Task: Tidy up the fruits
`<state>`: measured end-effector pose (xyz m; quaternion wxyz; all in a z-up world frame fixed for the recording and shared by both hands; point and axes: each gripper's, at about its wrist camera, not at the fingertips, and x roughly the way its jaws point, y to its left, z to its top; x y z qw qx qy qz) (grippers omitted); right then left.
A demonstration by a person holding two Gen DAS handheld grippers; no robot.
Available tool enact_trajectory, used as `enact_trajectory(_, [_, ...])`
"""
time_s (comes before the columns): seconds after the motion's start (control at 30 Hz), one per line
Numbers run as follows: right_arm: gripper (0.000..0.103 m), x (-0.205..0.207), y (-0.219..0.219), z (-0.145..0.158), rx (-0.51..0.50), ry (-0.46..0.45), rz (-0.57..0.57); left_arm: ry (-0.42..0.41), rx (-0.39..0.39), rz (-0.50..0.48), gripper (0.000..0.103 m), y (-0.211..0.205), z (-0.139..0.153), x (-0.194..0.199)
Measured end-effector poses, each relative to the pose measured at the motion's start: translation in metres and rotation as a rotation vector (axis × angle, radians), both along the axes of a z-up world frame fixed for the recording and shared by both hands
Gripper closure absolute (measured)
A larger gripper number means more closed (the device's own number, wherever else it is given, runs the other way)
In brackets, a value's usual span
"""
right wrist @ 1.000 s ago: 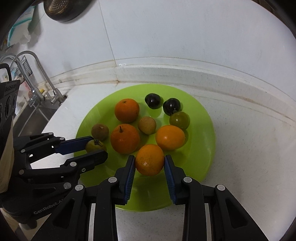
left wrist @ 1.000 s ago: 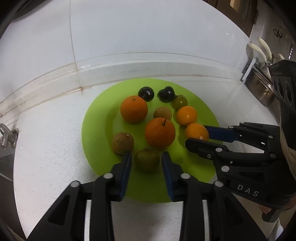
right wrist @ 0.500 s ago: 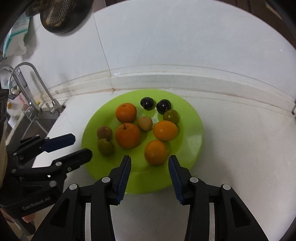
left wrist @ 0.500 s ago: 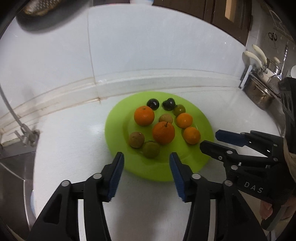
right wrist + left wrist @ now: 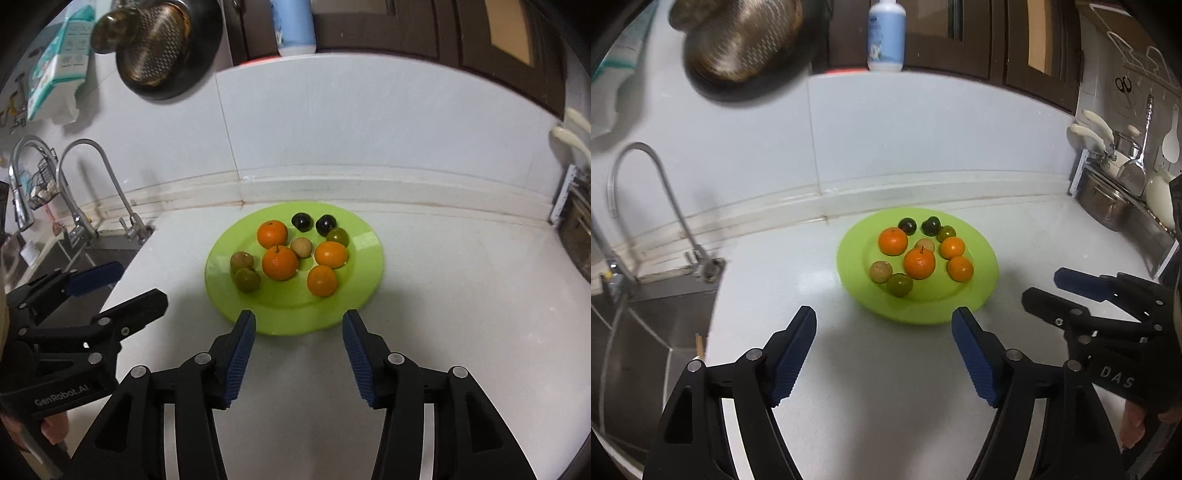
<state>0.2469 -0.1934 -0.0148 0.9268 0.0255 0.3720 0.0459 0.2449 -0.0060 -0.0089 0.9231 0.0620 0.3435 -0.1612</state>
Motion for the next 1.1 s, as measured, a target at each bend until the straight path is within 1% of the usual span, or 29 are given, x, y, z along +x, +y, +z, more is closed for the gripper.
enact_trajectory(0.07, [0.053,-0.014,-0.002,0.005,0.011,-0.015,0.000,-0.023,0.002,0.020,0.024,0.001,0.005,-0.015])
enact_trajectory(0.17, [0.048,-0.033,-0.004,0.011,0.017,-0.031,0.001,-0.046,-0.005,0.034,0.021,0.004,0.012,-0.037])
enact_trajectory(0.27, [0.046,-0.056,-0.005,0.018,0.017,-0.053,0.003,-0.074,-0.011,0.050,0.018,0.006,0.021,-0.061])
enact_trajectory(0.37, [0.042,-0.081,-0.008,0.024,0.027,-0.070,0.002,-0.096,-0.030,0.066,0.016,0.008,0.029,-0.086])
enact_trajectory(0.47, [0.041,-0.105,-0.008,0.031,0.012,-0.092,-0.002,-0.103,-0.058,0.069,0.013,0.009,0.036,-0.110])
enact_trajectory(0.53, [0.038,-0.120,-0.007,0.036,0.005,-0.105,0.003,-0.111,-0.066,0.077,0.013,0.010,0.041,-0.124])
enact_trajectory(0.77, [0.036,-0.170,-0.007,0.052,-0.013,-0.154,0.001,-0.151,-0.085,0.099,0.010,0.009,0.052,-0.168])
enact_trajectory(0.93, [0.034,-0.198,-0.009,0.060,-0.020,-0.183,-0.011,-0.184,-0.069,0.111,0.007,0.007,0.059,-0.193])
enact_trajectory(1.1, [0.034,-0.219,-0.011,0.064,-0.009,-0.192,-0.010,-0.199,-0.059,0.115,0.004,0.007,0.062,-0.214])
